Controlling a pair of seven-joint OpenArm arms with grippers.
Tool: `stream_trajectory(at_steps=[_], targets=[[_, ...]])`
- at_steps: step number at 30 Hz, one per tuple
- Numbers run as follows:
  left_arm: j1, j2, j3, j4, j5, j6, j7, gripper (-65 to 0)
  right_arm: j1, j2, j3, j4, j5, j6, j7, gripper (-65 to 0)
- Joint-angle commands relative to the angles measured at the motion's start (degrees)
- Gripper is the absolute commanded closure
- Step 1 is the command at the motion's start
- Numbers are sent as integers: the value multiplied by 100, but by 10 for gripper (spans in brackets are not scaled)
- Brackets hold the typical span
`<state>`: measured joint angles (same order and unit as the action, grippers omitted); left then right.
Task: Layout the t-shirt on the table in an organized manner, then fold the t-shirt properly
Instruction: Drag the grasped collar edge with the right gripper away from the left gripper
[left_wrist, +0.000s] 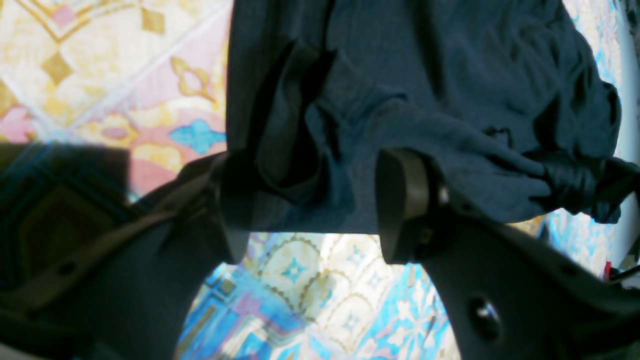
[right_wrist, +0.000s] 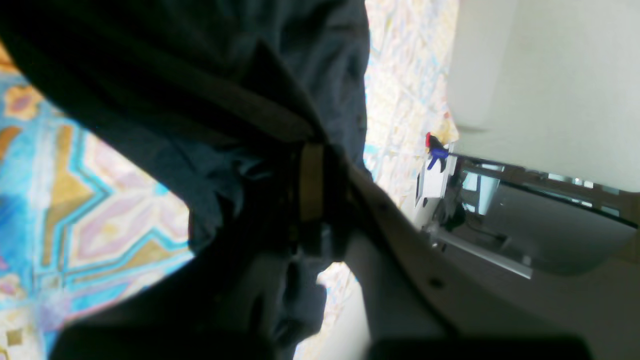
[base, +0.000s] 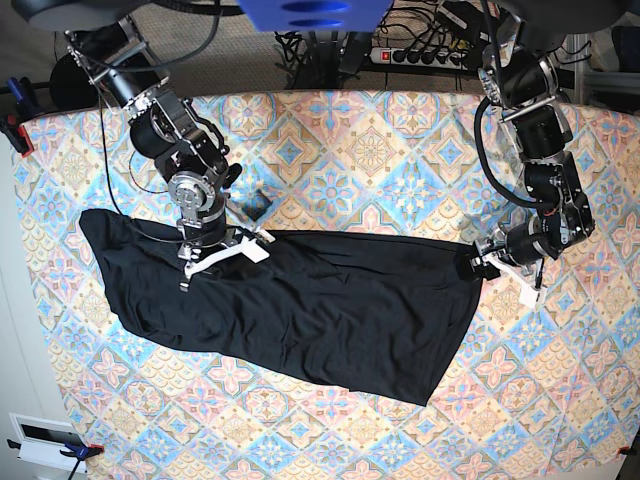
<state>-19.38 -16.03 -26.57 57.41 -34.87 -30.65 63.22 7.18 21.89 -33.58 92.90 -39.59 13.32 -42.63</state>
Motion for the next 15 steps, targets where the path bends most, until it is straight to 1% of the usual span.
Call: stream_trajectory(at_steps=[1,4,8,10,12,14,15], targets=[[-133,-63,-11,101,-122,-33,-76,-364,69,40,22,-2,-54,-62,4,-1],[-133,-63,-11,101,-122,-33,-76,-364,253,31,22,-187,-54,-62,136,-2],[-133,-54,-11,101,-122,-33,-76,-364,262,22,22,-486,-54,-62,276,-14],[-124,-54,-11,101,-122,-33,-76,-364,297,-4,22,-530,-54,-62,276,-49],[-124,-54,-11,92,-122,-33,-76,-364,306,-163,22,-530,-54,-62,276,-95],[-124,-54,-3,92,-122,-33,-76,-364,297,-286,22,-530,-54,-62,276,-152],[-124,-54,-3,92,-122,-33,-76,-364,297,-294,22,-530,-54,-62,276,-180]])
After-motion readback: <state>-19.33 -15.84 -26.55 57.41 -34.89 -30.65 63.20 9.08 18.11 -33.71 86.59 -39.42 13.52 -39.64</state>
